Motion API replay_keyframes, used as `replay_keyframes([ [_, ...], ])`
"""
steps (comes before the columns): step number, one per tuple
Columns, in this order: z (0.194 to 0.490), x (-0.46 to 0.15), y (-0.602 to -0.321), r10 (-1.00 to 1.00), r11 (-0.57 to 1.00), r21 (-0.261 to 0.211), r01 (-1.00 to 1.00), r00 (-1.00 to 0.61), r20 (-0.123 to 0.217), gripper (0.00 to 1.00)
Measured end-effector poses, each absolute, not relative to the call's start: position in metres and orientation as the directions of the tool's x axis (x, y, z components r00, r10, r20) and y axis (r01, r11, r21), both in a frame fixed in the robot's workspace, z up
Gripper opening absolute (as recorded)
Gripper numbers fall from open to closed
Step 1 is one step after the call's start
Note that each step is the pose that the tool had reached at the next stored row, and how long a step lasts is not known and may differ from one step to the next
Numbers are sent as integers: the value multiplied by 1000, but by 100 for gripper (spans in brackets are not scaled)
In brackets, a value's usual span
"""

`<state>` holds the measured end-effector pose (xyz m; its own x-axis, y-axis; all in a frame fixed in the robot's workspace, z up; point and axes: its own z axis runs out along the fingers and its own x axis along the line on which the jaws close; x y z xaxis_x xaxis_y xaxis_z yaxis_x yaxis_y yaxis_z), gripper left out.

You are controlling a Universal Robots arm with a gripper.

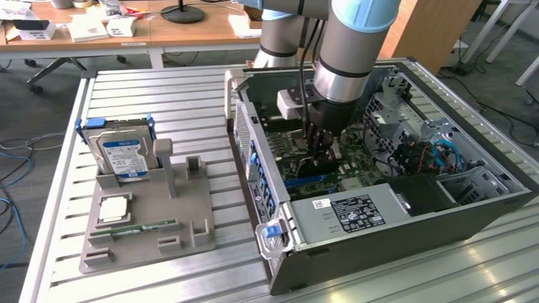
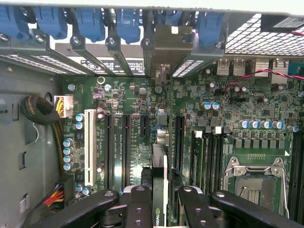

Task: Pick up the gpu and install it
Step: 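Insert the gpu into the slot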

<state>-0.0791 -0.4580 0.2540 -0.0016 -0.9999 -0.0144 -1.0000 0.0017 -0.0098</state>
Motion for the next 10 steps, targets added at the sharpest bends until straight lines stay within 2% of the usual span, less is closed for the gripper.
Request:
replay_keyframes([
  [10,253,-79,-458,-1000,2,-10,-1000,-1,-14,26],
])
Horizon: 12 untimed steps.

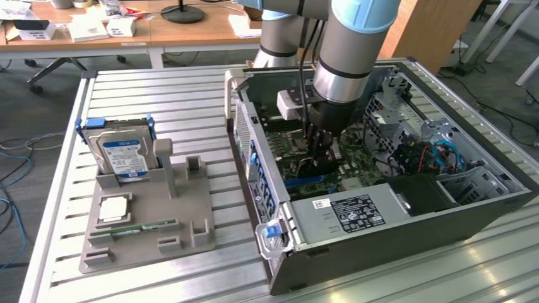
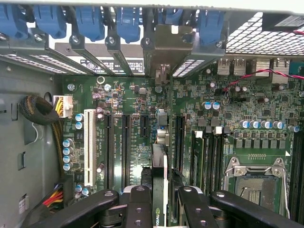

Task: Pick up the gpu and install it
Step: 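Insert the gpu into the slot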

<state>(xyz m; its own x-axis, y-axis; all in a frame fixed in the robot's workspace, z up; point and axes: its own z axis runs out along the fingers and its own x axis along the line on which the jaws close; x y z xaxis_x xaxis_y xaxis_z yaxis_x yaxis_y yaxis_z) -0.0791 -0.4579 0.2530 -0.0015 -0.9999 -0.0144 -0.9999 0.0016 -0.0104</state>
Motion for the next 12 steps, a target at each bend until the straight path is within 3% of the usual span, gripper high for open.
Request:
replay_keyframes([
  [12,252,-79,-458,-1000,2,-11,-1000,-1,-14,26],
])
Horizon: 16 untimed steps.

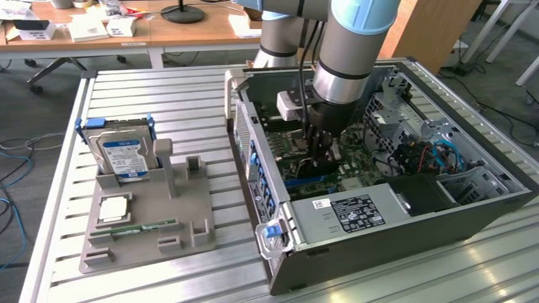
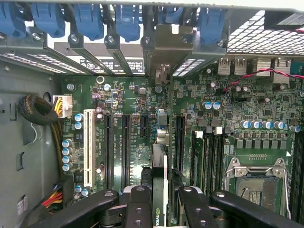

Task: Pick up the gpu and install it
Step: 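Insert the gpu into the slot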

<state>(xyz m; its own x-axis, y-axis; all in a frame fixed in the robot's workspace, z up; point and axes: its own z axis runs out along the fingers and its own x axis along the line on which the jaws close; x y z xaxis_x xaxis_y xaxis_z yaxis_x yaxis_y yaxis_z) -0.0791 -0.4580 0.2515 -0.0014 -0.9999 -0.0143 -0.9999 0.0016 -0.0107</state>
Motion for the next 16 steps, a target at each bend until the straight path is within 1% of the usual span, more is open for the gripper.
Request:
replay_keyframes([
  [16,251,-80,-458,-1000,1,-15,-1000,-1,-15,26],
])
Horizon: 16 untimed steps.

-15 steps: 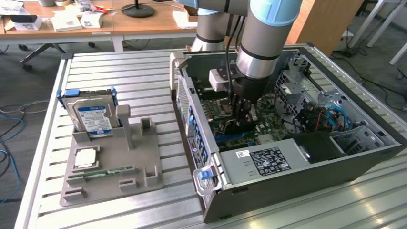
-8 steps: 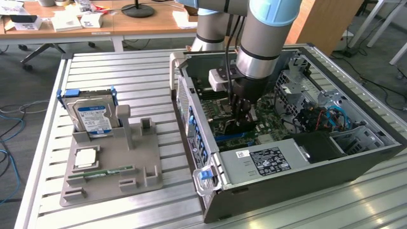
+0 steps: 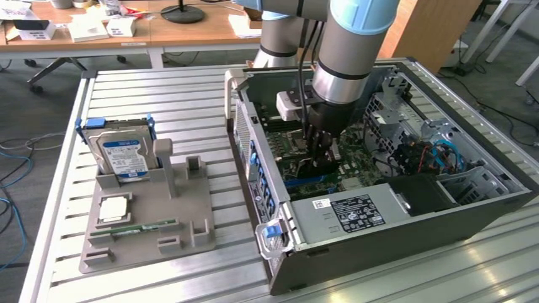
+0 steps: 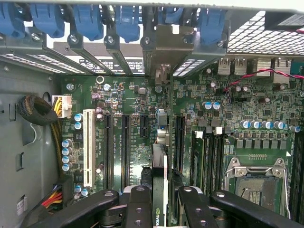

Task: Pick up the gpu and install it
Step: 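Insert the gpu into the slot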

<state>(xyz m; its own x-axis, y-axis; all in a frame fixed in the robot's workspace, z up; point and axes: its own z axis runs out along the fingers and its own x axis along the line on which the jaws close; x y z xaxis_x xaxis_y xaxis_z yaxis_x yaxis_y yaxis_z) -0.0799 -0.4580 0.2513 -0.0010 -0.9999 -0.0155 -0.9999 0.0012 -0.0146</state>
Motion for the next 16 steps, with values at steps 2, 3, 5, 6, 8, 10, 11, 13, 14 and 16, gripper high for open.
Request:
replay_keyframes([
  [2,251,-80,-458,-1000,1,-16,-1000,-1,-16,26],
  [3,251,-80,-458,-1000,1,-17,-1000,-1,-15,26],
  [5,251,-80,-458,-1000,1,-20,-1000,-1,-16,26],
  [6,251,-80,-458,-1000,1,-20,-1000,-1,-16,26],
  [8,251,-80,-458,-1000,1,-20,-1000,-1,-16,26],
  [10,251,-80,-458,-1000,1,-20,-1000,-1,-16,26],
  [11,251,-80,-458,-1000,1,-20,-1000,-1,-16,26],
  [13,251,-81,-458,-1000,1,-20,-1000,-1,-15,26],
  [14,251,-81,-458,-1000,1,-20,-1000,-1,-16,26],
  [16,251,-81,-458,-1000,1,-20,-1000,-1,-16,26],
])
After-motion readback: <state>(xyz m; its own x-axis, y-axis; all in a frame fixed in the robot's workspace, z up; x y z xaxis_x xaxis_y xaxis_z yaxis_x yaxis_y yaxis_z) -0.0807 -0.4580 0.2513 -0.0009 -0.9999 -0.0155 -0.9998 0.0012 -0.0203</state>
